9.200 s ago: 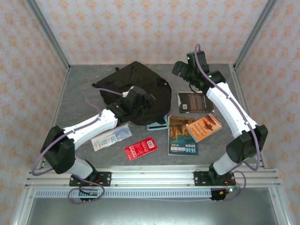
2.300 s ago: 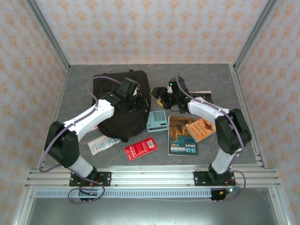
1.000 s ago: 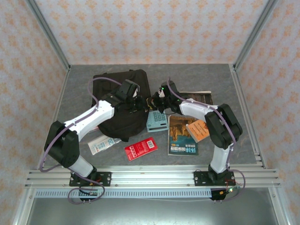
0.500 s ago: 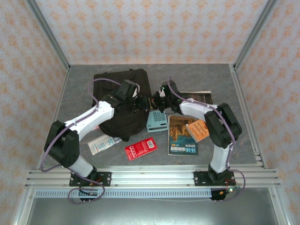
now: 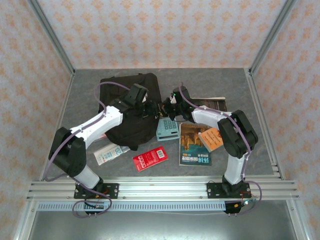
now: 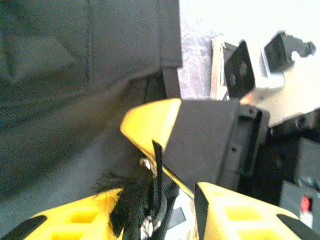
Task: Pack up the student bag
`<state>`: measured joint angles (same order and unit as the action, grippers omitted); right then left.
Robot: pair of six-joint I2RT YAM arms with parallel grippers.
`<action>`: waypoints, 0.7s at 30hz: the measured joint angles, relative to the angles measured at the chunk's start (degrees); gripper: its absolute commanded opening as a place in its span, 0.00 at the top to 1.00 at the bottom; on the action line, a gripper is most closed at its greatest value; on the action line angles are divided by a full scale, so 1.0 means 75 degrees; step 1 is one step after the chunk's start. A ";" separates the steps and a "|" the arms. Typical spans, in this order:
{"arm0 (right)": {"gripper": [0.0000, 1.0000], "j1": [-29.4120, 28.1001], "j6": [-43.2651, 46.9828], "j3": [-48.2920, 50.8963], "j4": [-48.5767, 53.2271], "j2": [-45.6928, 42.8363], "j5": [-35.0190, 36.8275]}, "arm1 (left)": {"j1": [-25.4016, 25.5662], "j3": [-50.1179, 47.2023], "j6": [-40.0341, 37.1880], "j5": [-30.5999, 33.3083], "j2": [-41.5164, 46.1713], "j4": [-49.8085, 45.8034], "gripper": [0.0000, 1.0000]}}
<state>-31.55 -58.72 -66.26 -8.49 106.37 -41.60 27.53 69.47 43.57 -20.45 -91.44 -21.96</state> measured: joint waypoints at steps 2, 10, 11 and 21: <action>1.00 -0.0026 -0.0003 0.0052 -0.0093 0.0000 0.0000 | -0.0219 0.0020 0.0087 -0.0003 -0.0157 0.0085 0.60; 1.00 -0.0067 -0.0003 0.0152 -0.0251 0.0000 0.0000 | -0.0720 0.0163 0.0443 -0.0015 -0.0842 0.0239 0.70; 1.00 -0.0067 0.0006 0.0152 -0.0248 0.0000 0.0000 | -0.0720 0.0198 0.0443 -0.0015 -0.0868 0.0233 0.70; 1.00 -0.0073 0.0259 0.0152 -0.0192 0.0000 -0.0003 | -0.0729 0.0764 0.0117 0.0886 -0.0385 -0.1055 0.61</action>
<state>-32.10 -56.77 -65.12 -9.93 106.37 -41.63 22.06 75.20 44.45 -13.80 -94.32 -29.87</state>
